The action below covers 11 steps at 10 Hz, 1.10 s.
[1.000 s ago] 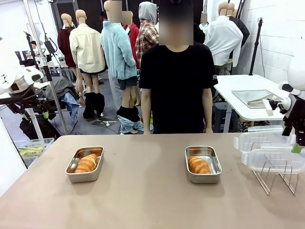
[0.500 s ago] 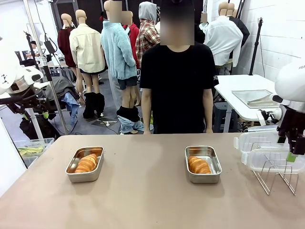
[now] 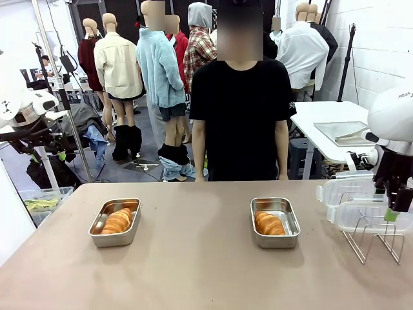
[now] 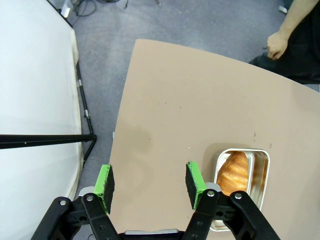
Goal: Place the bread in airtight containers.
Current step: Pick up one Airtight Container lid and hand it to the human.
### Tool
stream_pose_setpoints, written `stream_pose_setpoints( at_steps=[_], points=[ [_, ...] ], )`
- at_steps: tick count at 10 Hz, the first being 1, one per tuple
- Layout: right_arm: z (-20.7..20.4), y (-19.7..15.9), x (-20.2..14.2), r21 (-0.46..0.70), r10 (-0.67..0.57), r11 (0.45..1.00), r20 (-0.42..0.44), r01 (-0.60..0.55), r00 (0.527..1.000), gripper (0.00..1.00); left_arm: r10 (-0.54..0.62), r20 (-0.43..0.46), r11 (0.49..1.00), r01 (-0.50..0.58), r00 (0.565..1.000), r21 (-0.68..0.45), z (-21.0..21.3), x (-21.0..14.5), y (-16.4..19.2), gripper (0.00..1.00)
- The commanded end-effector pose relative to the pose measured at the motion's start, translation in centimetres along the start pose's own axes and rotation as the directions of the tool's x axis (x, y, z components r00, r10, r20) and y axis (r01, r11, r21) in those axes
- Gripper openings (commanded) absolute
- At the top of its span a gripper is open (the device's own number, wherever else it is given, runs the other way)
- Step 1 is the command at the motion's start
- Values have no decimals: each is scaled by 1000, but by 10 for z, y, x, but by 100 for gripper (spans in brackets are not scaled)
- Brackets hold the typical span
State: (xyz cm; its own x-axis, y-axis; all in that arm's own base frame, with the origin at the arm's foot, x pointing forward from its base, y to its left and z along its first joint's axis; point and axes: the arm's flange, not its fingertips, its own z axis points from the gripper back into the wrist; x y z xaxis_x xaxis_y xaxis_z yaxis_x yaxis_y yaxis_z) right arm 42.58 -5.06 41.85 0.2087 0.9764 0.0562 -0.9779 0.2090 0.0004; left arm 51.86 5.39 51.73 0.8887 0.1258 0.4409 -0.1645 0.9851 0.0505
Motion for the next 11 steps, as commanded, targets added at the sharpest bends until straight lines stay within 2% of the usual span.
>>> stream_pose_setpoints(
  at_steps=[1, 3, 4, 11],
  points=[
    [0, -1, 2, -20, -21, 1000, 9, 21, 1000, 47, 1, 3, 1000, -1, 1000, 1, 2, 0, 0, 75],
    [0, -2, 2, -22, -26, 999, 11, 27, 1000, 9, 1, 3, 1000, -1, 1000, 1, 2, 0, 0, 75],
    [1, -1, 1, -23, -27, 999, 14, 27, 1000, 0, 1, 3, 1000, -1, 1000, 1, 2, 0, 0, 75],
    [4, -2, -1, -24, -12, 1000, 4, 12, 1000, 0, 1, 3, 1000, -1, 1000, 1, 2, 0, 0, 75]
  ],
)
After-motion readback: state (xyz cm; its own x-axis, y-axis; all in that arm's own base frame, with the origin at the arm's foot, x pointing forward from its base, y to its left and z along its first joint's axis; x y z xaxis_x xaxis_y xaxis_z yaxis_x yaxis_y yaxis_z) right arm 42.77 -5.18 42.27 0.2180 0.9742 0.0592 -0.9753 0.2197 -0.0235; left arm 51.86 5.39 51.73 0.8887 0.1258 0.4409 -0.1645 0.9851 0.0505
